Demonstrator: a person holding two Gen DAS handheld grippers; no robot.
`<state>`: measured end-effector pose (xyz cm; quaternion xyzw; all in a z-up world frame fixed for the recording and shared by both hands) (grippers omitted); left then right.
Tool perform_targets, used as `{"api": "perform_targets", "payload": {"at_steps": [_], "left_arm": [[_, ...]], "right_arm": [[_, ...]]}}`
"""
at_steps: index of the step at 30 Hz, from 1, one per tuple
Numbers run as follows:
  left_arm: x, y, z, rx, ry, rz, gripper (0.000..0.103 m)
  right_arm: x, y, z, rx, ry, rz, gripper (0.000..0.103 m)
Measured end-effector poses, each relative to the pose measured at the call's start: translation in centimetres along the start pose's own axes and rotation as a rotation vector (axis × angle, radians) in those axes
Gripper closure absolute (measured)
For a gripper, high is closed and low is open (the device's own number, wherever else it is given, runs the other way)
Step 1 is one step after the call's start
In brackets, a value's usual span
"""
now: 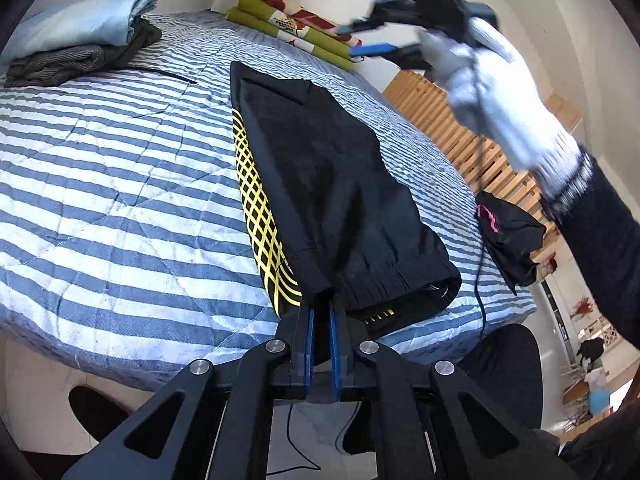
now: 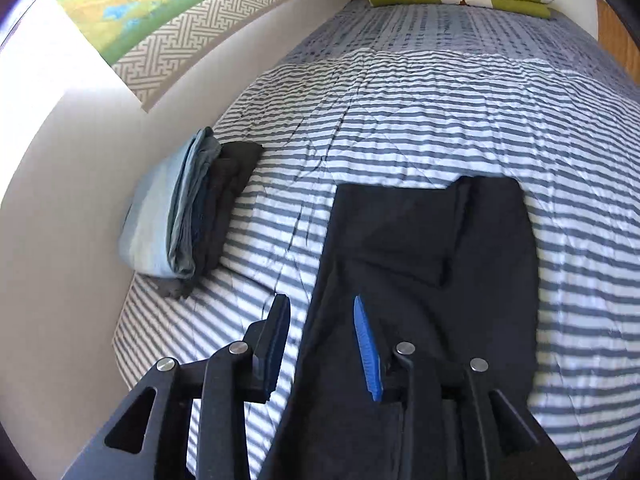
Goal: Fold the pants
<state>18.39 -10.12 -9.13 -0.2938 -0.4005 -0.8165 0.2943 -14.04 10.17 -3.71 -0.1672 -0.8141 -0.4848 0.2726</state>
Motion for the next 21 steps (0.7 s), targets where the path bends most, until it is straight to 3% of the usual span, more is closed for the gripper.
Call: {"api": "perform_targets", "payload": {"at_steps": [4, 6, 10, 16, 21], "left_arm": [[-0.8, 0.1, -0.3, 0.022, 0.012, -0.048, 0.091], [-1.1, 0.2, -0.3, 0.033, 0.006, -0.079, 0.066], [-1.0, 1.6, 0.1, 0.062, -0.063, -0.098, 0.065], [1.6, 2.0, -1.2, 0.045, 0.006, -0.092, 0.065], [3.1, -0.3, -1.1, -0.008, 0.071, -0.111, 0.067]], "right_arm": [[-8.4, 6.0, 1.9, -0.065, 0.085, -0.035, 0.07], [-13.1, 7.1, 2.6, -0.064, 0.089, -0.083, 0.07], [-19.5, 7.1, 2.6, -0.044, 0.103, -0.131, 0.07], [-23.4, 6.0, 2.8, -0.118, 0.257, -0.194, 0.07], [-22.9, 7.5, 4.3, -0.112, 0.201, -0.164, 0.07]]}}
Point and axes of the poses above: each gripper's, at about its wrist camera, not at the fingertips, and y roughly against the way its jaws point, z to its right, x to its top, the point moved 4 cm from there along -y, roughly the way its jaws point, and after that the axes turned 13 degrees about z, right-handed, at the moved point
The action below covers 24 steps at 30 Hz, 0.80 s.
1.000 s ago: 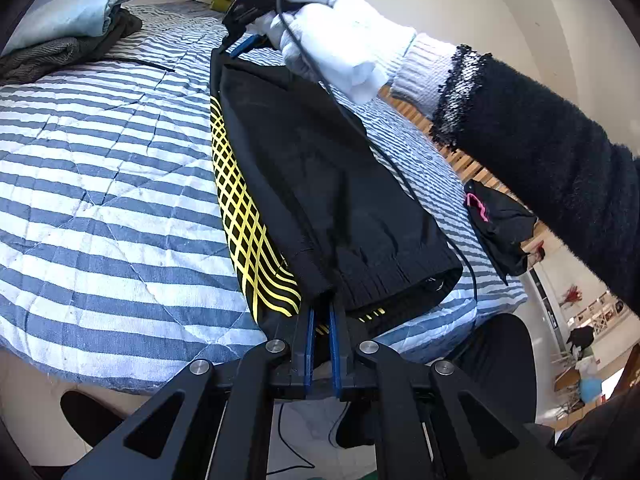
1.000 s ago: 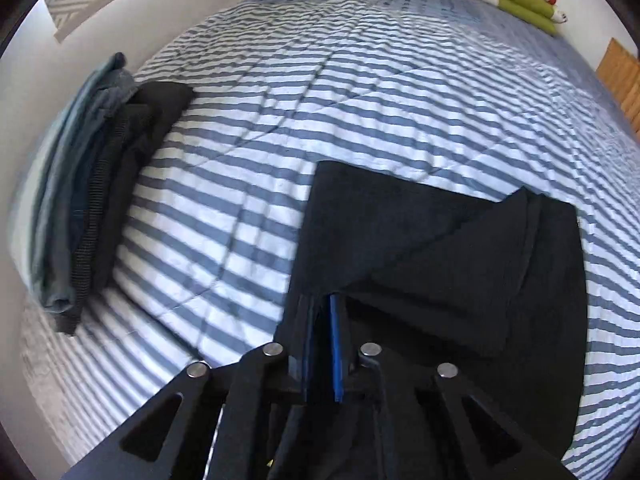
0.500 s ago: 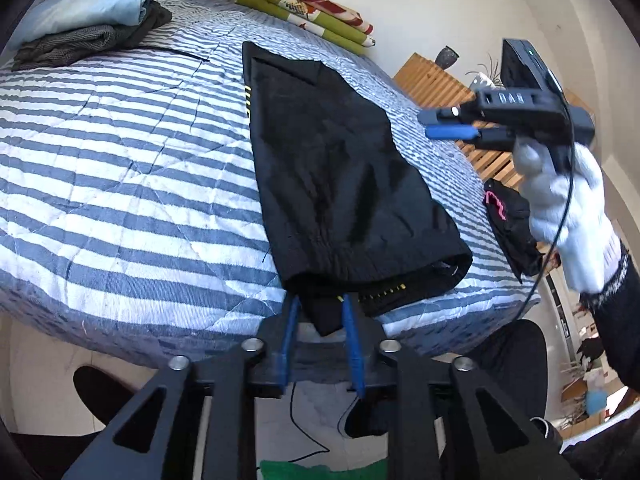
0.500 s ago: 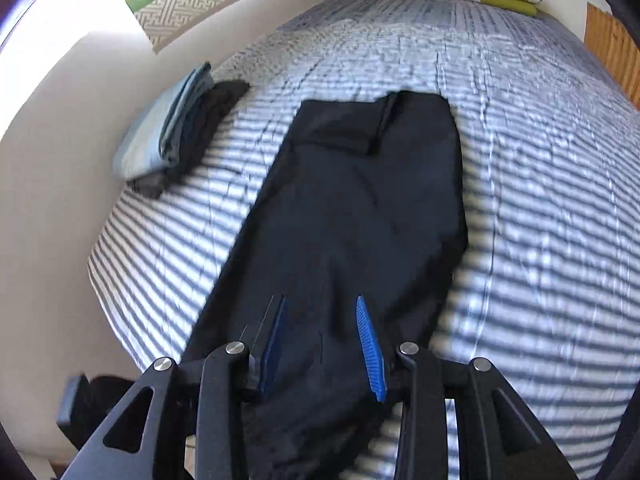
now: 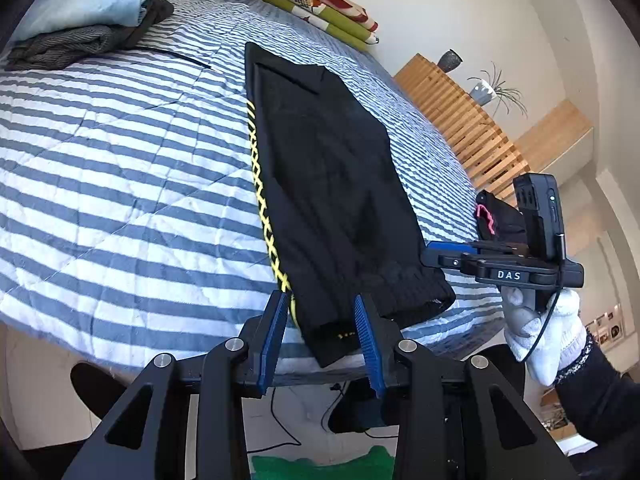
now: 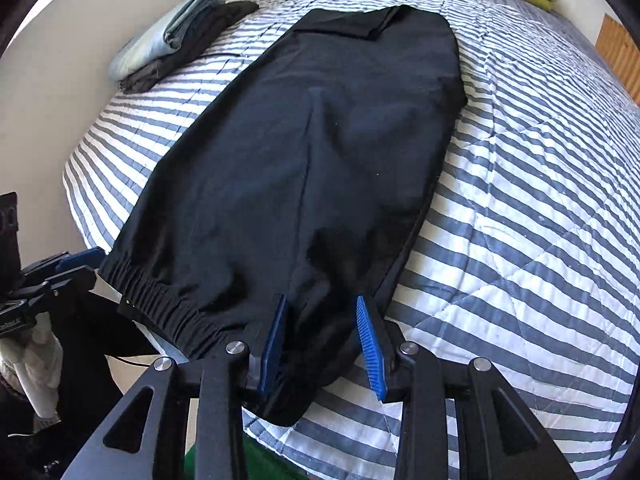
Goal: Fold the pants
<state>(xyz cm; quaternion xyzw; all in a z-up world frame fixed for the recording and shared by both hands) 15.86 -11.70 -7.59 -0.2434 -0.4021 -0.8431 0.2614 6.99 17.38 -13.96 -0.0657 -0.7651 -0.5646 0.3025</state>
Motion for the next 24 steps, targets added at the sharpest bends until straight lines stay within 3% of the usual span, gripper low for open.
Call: {"api": "perform_targets", "payload": {"at_steps": [1, 3, 6, 8, 12, 15, 19, 22, 24], "left_arm": [[0.2, -0.3, 0.3, 0.003, -0.012, 0.001, 0.067], [0.3, -0.7, 1.2, -0.005, -0.041, -0.007, 0.081], [0.3, -1.2, 2.1, 0.015, -0.077, -0.011, 0.093], [-0.2, -1.3, 2.0, 0.03, -0.086, -0.031, 0.1], [-1.1, -0.4, 1.8, 0.097, -0.16, -0.077, 0.098], [0.0, 0.2, 1.5, 0.128, -0.206, -0.094, 0.077], [5.0, -0.8, 3.1, 0.144, -0.302, -0.049, 0.077], [9.5, -4.2, 5.2, 0.119, -0.362, -0.03, 0.077], [12.1, -7.3, 5.9, 0.097, -0.35, -0.037, 0.077]], "right_arm": [[0.1, 0.6, 0.1, 0.013, -0.011, 0.016, 0.07], [0.4, 1.8, -0.2, 0.047, -0.025, 0.044, 0.07], [1.2, 2.3, -1.8, 0.09, -0.002, 0.078, 0.07], [1.0, 1.5, -2.7, 0.099, 0.019, 0.06, 0.07], [-1.7, -1.2, -2.6, 0.033, 0.099, -0.079, 0.07], [-2.2, 0.1, -1.5, 0.076, 0.057, -0.058, 0.071], [0.0, 2.4, -0.8, 0.148, -0.02, 0.042, 0.071], [3.1, 2.6, -0.2, 0.209, -0.127, 0.158, 0.071], [4.3, 1.2, 0.3, 0.22, -0.197, 0.208, 0.07]]}}
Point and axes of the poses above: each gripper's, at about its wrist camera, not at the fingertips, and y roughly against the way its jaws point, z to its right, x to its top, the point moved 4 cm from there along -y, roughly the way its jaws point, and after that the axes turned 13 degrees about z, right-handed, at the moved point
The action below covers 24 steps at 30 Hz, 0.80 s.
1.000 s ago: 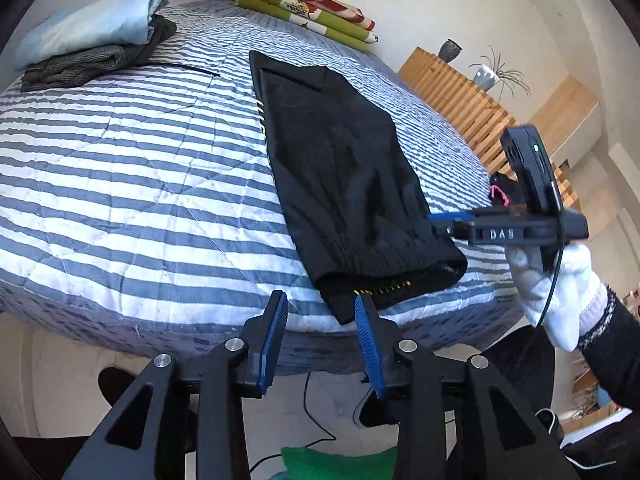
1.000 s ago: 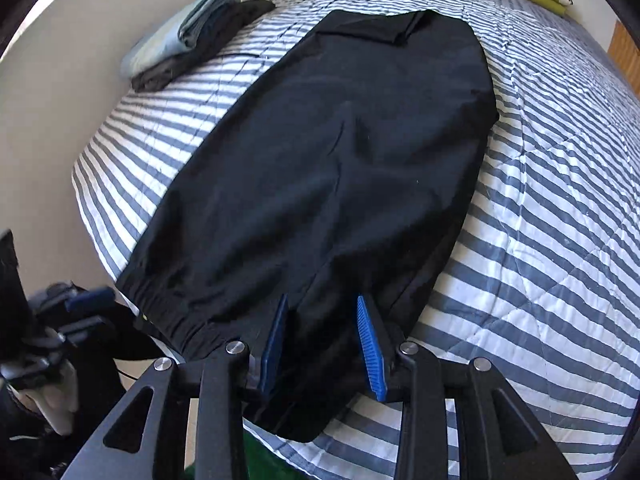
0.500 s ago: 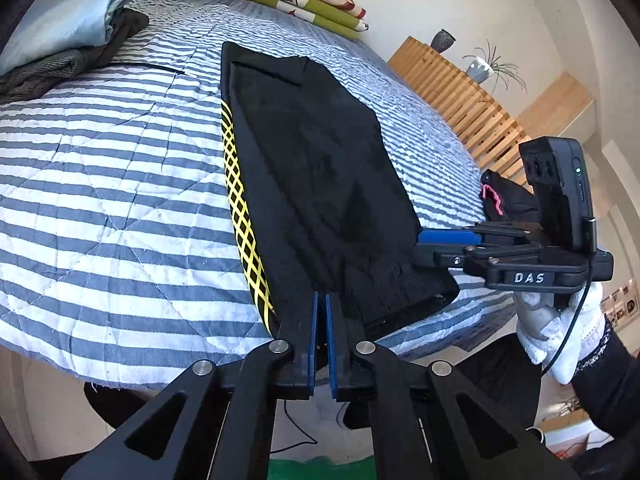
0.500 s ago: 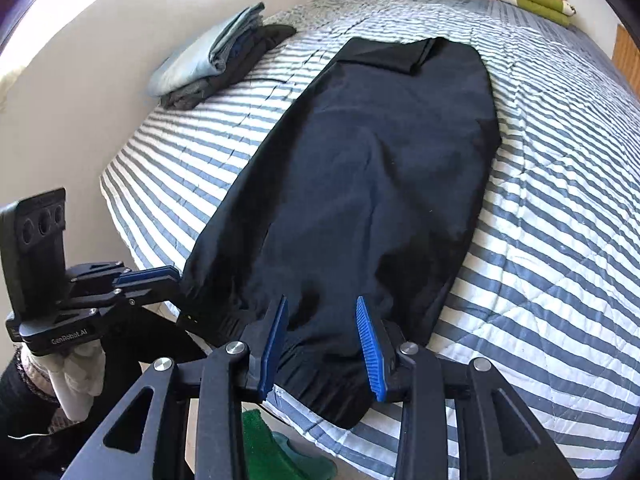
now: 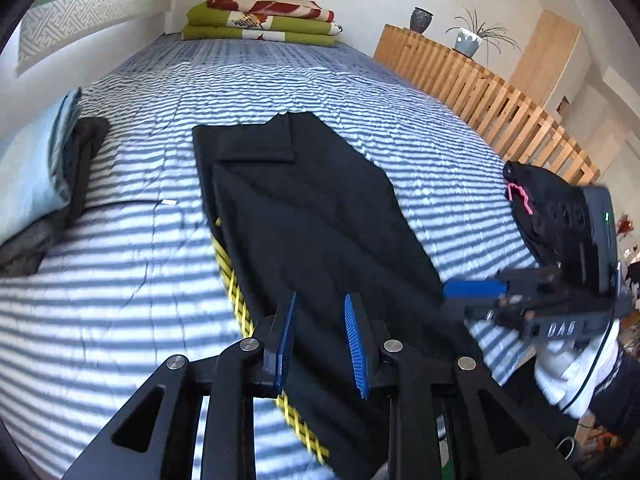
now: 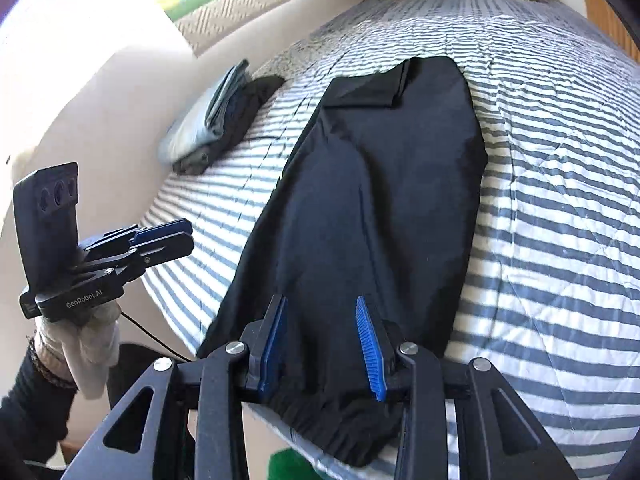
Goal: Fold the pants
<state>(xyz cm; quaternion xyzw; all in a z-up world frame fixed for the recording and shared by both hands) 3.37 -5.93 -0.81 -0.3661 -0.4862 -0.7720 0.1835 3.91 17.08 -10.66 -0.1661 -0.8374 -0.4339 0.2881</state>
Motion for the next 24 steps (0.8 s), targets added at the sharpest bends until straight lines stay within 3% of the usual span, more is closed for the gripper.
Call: {"api": "perform_targets", "payload": {"at_steps": [4, 6, 8, 13, 15, 16, 18, 21, 24], "left_arm": [[4.0, -7.0, 0.7, -0.08, 0.059, -0.033, 0.077], [5.0, -10.9, 0.9, -0.084, 0.066, -0.057, 0.077], [5.5, -15.2, 0.9, -0.1, 0.103, -0.09, 0.077], [6.3, -23.8, -0.4, -0.093, 0.207, -0.133, 0.074], [7.1, -25.9, -1.3, -0.093, 0.207, -0.111, 0.075], [8.0, -26.4, -1.8, -0.075, 0.186, -0.077, 0.075], [10.0, -27.2, -3.8, 0.106, 0.111, -0.005, 0.075], [12.5, -26.9, -7.7, 0.338, 0.127, 0.08, 0.066], [13.9, -25.3, -10.2, 0.371, 0.187, 0.13, 0.061]], "right_arm": [[-0.7, -3.6, 2.3, -0.004, -0.055, -0.054, 0.07], [-1.7, -4.7, 3.4, 0.035, -0.082, -0.081, 0.07], [-2.2, -4.5, 4.3, 0.078, -0.099, -0.048, 0.071], [-1.4, -4.8, 4.4, 0.106, -0.109, -0.074, 0.071], [-1.4, -5.3, 4.3, 0.113, -0.117, -0.085, 0.071], [-1.2, -5.6, 4.1, 0.112, -0.101, -0.087, 0.071], [-0.9, -6.0, 3.4, 0.102, -0.061, -0.088, 0.071], [-0.6, -6.5, 2.7, 0.094, -0.024, -0.088, 0.071], [-0.5, -6.6, 2.5, 0.1, -0.026, -0.091, 0.07]]}}
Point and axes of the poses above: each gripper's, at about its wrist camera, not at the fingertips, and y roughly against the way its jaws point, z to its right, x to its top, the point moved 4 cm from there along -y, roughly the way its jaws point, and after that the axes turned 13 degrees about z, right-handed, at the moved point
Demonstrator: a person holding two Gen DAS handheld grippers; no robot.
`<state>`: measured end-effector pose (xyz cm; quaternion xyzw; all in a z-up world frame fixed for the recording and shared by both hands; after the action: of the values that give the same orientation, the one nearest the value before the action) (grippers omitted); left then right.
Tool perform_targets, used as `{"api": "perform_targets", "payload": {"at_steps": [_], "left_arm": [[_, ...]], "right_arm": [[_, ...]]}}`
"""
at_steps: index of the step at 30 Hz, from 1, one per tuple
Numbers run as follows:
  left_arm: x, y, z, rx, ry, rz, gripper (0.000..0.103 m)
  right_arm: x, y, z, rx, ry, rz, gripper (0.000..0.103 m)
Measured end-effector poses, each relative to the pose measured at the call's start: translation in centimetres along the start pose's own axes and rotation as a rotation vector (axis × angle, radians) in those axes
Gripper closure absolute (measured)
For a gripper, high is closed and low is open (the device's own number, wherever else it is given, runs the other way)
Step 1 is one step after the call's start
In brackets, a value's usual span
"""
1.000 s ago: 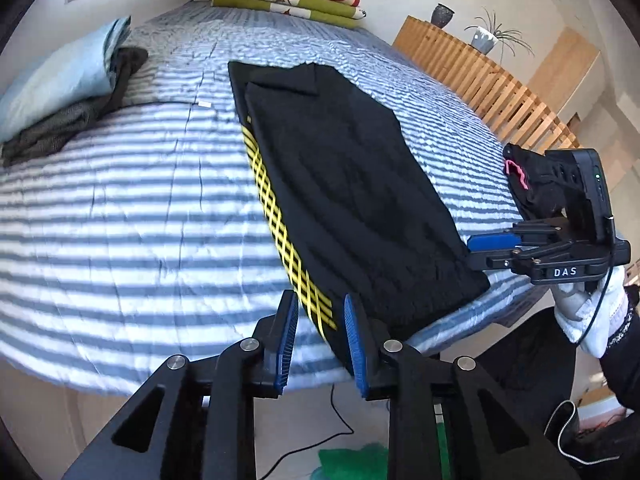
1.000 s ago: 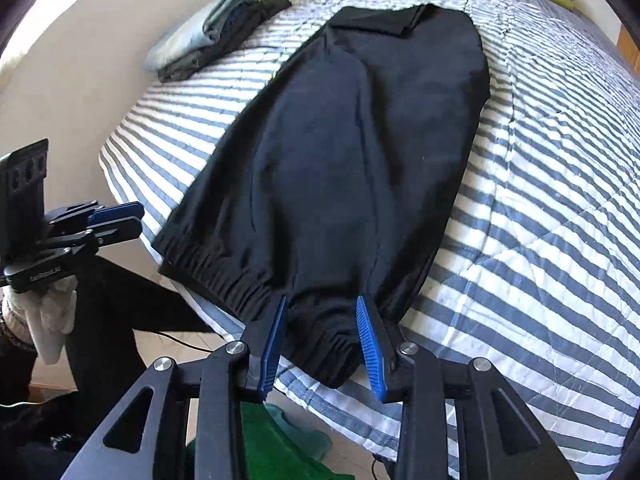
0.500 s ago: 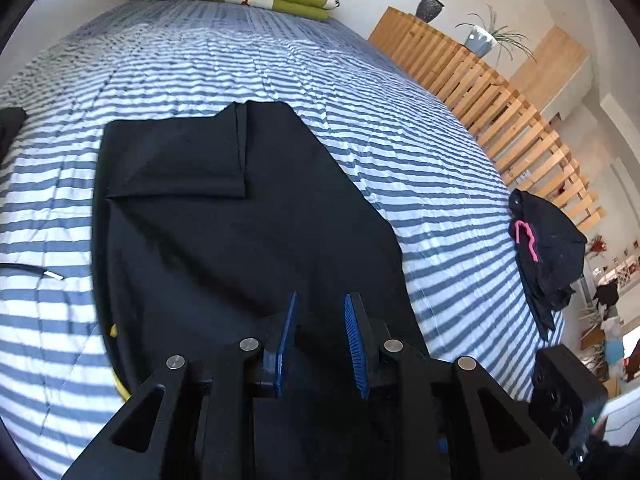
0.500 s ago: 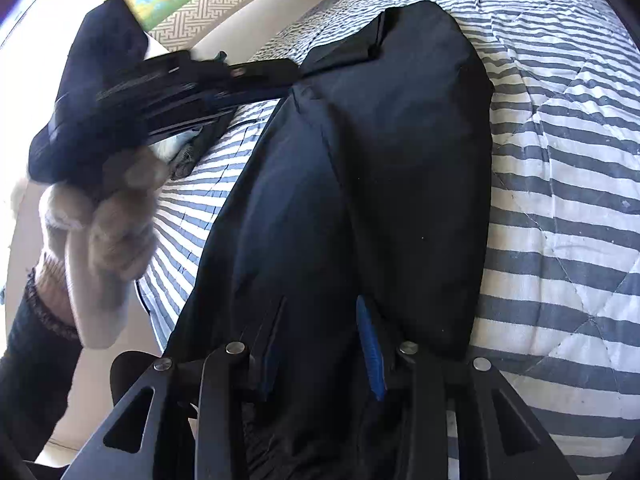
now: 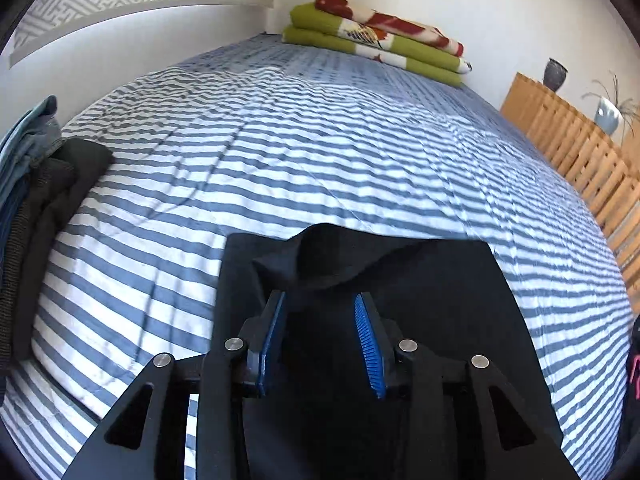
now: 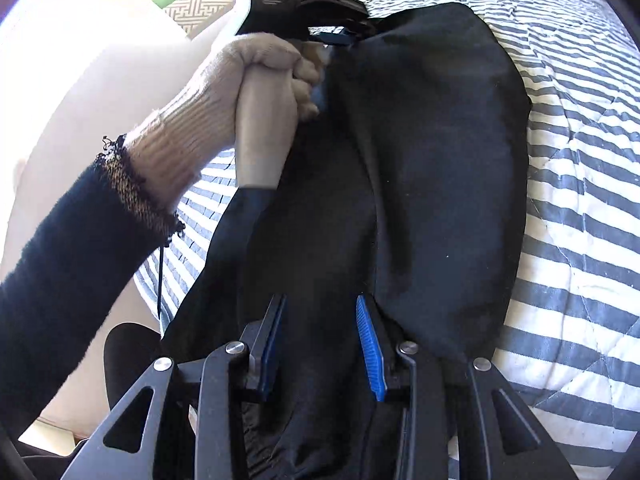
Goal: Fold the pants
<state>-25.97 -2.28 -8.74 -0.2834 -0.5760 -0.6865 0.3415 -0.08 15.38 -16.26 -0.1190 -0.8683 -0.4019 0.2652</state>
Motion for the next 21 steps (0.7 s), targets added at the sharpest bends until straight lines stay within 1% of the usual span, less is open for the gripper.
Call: {"api": "perform_targets", "payload": {"at_steps": [3, 6, 7, 8, 9, 13, 17, 19, 21], "left_arm": [[0.9, 1.6, -1.6, -0.034, 0.027, 0.009, 0.06], [1.0, 4.0, -3.0, -0.058, 0.013, 0.0, 0.058], [0.8, 5.4, -3.8, -0.073, 0.015, -0.006, 0.057], [0.4, 6.6, -4.5, -0.091, 0.021, -0.013, 0.054], [-0.6, 7.6, -5.1, -0.1, 0.027, -0.026, 0.051], [-5.0, 11.4, -7.0, -0.142, 0.055, -0.124, 0.051], [-9.9, 14.1, -7.1, -0.181, 0.033, -0.186, 0.052], [-11.8, 15.6, -7.1, -0.2, 0.064, -0.205, 0.052], [-13.7, 17.8, -7.4, -0.233, 0.117, -0.229, 0.052]], "right_arm": [[0.3, -0.2, 0.2, 0.012, -0.01, -0.002, 0.07], [0.6, -0.5, 0.2, 0.013, -0.017, -0.005, 0.07], [0.7, -0.5, 0.2, 0.01, -0.013, -0.008, 0.07], [0.4, -0.2, 0.2, 0.006, -0.003, -0.012, 0.07], [0.2, -0.1, 0.0, 0.001, 0.011, -0.018, 0.07], [-0.4, 0.3, -0.8, -0.02, 0.061, -0.032, 0.07], [-0.5, 1.2, -0.2, -0.031, 0.034, -0.019, 0.07], [-0.3, 1.3, -0.1, -0.027, 0.006, -0.017, 0.07], [0.1, 1.2, 0.2, -0.023, -0.011, -0.016, 0.07]]}}
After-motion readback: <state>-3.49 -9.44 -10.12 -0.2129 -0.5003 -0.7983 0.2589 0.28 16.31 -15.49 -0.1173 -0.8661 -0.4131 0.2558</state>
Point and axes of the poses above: each gripper's, at about its wrist camera, not at the fingertips, and y roughly against the way its jaws point, z to its right, x to its top, the point moved 4 cm from there along -y, roughly the way its jaws point, and after that the axes turned 13 degrees about z, right-handed, at the moved point
